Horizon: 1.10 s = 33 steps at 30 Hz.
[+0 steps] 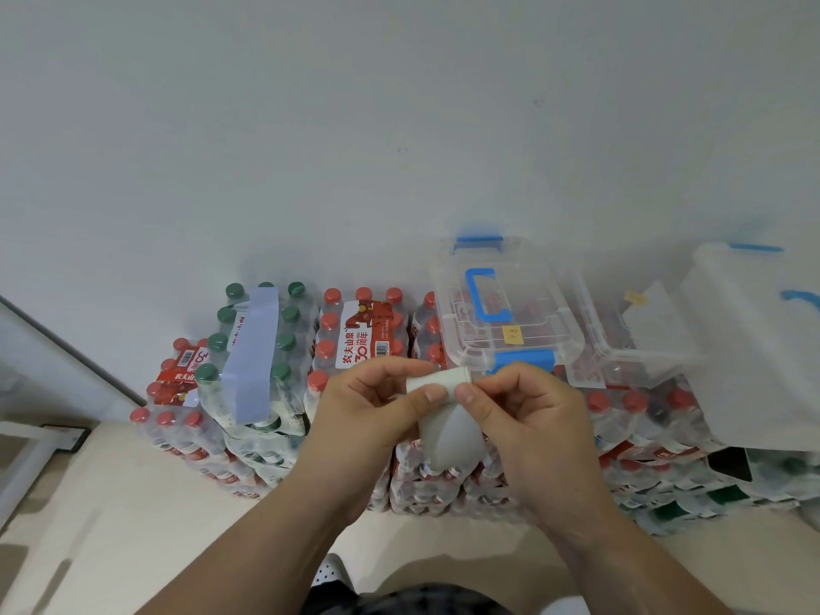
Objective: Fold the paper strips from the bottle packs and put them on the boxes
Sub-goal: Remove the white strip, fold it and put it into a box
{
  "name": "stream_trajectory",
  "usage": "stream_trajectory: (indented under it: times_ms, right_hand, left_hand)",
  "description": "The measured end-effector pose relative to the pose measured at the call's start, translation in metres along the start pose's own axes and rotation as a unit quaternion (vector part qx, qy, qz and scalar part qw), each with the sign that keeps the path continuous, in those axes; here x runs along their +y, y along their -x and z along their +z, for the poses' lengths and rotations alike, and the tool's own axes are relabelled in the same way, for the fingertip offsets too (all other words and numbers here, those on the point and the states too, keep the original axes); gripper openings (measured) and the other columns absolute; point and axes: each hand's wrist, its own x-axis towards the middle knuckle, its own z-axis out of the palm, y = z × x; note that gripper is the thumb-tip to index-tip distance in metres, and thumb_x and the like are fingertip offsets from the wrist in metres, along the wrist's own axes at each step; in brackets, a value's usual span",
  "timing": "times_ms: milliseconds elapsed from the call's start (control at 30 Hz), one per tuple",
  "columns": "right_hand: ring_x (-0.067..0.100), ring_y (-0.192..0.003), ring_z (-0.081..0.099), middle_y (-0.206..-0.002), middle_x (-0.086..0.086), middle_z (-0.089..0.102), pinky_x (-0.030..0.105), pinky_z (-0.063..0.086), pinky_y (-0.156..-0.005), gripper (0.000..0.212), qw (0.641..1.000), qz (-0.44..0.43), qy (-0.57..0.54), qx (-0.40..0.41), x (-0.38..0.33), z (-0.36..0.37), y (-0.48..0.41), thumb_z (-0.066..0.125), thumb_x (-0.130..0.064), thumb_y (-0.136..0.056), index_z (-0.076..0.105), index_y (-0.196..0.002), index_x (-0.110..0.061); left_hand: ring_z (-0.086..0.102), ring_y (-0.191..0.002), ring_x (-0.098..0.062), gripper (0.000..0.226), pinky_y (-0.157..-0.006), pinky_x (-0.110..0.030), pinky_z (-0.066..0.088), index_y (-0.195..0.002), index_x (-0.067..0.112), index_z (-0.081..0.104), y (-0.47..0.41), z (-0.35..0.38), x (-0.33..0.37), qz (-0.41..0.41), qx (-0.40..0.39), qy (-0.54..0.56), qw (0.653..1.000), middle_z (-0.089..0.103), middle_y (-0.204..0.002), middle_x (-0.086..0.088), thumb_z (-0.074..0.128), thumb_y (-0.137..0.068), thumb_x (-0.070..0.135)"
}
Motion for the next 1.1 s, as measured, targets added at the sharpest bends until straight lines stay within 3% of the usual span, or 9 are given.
stream_trajectory:
  times_ms: [167, 300, 467, 567, 667, 833, 900, 1000, 1100]
  right_hand:
    - [0.024, -0.081, 0.075, -0.084, 0.003, 0.077, 0.043, 0.064, -0.075, 0.010, 1.000, -0.008, -0.004, -0.011, 0.0047, -0.0018, -0.0012, 0.076, -0.029, -0.076, 0.075, -0.080, -0.021]
    - [0.017, -0.078, 0.074, -0.082, 0.000, 0.077, 0.032, 0.062, -0.070, 0.023, 1.000, 0.004, -0.001, -0.011, 0.0016, -0.0008, 0.0005, 0.072, -0.044, -0.077, 0.076, -0.081, -0.022]
    - [0.025, -0.079, 0.073, -0.083, 0.004, 0.077, 0.044, 0.062, -0.070, 0.021, 0.999, 0.040, -0.009, 0.003, 0.0034, -0.0002, -0.0008, 0.074, -0.041, -0.075, 0.071, -0.075, -0.021]
    - [0.024, -0.082, 0.075, -0.087, 0.006, 0.078, 0.044, 0.063, -0.071, 0.011, 0.997, 0.053, -0.054, 0.007, 0.0056, -0.0010, -0.0003, 0.076, -0.029, -0.075, 0.072, -0.077, -0.019]
    - [0.022, -0.087, 0.076, -0.092, 0.004, 0.079, 0.042, 0.063, -0.075, 0.009, 0.997, 0.054, -0.058, 0.001, 0.0073, -0.0011, 0.0023, 0.077, -0.026, -0.074, 0.073, -0.078, -0.019]
    - [0.022, -0.080, 0.075, -0.084, 0.004, 0.078, 0.043, 0.064, -0.072, 0.023, 0.998, 0.052, -0.019, 0.010, 0.0040, -0.0004, 0.0022, 0.078, -0.039, -0.070, 0.072, -0.075, -0.018]
    - [0.023, -0.077, 0.074, -0.082, 0.005, 0.076, 0.042, 0.064, -0.069, 0.021, 0.999, 0.043, -0.006, 0.017, 0.0035, -0.0007, 0.0006, 0.078, -0.034, -0.072, 0.068, -0.072, -0.016]
    - [0.020, -0.083, 0.075, -0.090, 0.001, 0.078, 0.040, 0.064, -0.073, 0.017, 0.999, 0.034, -0.016, 0.014, 0.0048, -0.0014, -0.0008, 0.080, -0.024, -0.074, 0.067, -0.071, -0.014]
    - [0.021, -0.087, 0.076, -0.093, 0.002, 0.079, 0.040, 0.064, -0.075, 0.018, 0.999, 0.041, -0.034, 0.011, 0.0047, -0.0021, 0.0002, 0.080, -0.028, -0.069, 0.068, -0.072, -0.014]
  left_hand:
    - [0.070, -0.085, -0.027, 0.019, -0.068, -0.032, 0.060, -0.084, 0.018, 0.079, -0.0024, 0.0018, 0.0009, -0.003, 0.012, -0.007, 1.000, 0.074, -0.094, -0.016, 0.079, -0.064, 0.018]
    - [0.071, -0.073, -0.012, 0.015, -0.061, -0.023, 0.056, -0.081, 0.011, 0.076, -0.0020, 0.0033, 0.0004, 0.013, 0.018, -0.001, 1.000, 0.077, -0.082, -0.002, 0.077, -0.075, -0.002]
    - [0.072, -0.078, -0.018, 0.016, -0.065, -0.028, 0.058, -0.083, 0.011, 0.076, -0.0006, 0.0052, -0.0036, 0.016, 0.016, -0.009, 1.000, 0.076, -0.087, -0.007, 0.079, -0.070, 0.001]
    - [0.073, -0.084, -0.025, 0.026, -0.068, -0.035, 0.061, -0.090, 0.013, 0.078, 0.0003, 0.0042, -0.0033, -0.006, 0.006, -0.003, 1.000, 0.076, -0.095, -0.012, 0.079, -0.064, 0.016]
    - [0.073, -0.080, -0.022, 0.024, -0.063, -0.027, 0.058, -0.088, 0.013, 0.080, -0.0012, 0.0021, -0.0032, -0.013, 0.010, -0.005, 1.000, 0.077, -0.092, -0.012, 0.077, -0.065, 0.018]
    - [0.074, -0.082, -0.018, 0.013, -0.068, -0.029, 0.059, -0.080, 0.014, 0.080, -0.0010, 0.0028, -0.0051, -0.007, 0.015, -0.018, 1.000, 0.078, -0.089, -0.004, 0.079, -0.071, 0.004]
    - [0.073, -0.082, -0.019, 0.017, -0.067, -0.030, 0.060, -0.078, 0.014, 0.080, 0.0003, 0.0050, -0.0054, -0.004, 0.011, -0.017, 1.000, 0.078, -0.089, -0.004, 0.077, -0.073, -0.002]
    - [0.072, -0.077, -0.018, 0.012, -0.061, -0.026, 0.056, -0.080, 0.015, 0.079, 0.0021, 0.0058, -0.0037, -0.006, 0.003, 0.010, 1.000, 0.076, -0.086, -0.006, 0.078, -0.068, 0.012]
    - [0.072, -0.079, -0.019, 0.018, -0.061, -0.026, 0.056, -0.083, 0.015, 0.079, 0.0011, 0.0049, -0.0041, -0.008, 0.008, 0.011, 1.000, 0.076, -0.089, -0.007, 0.077, -0.065, 0.017]
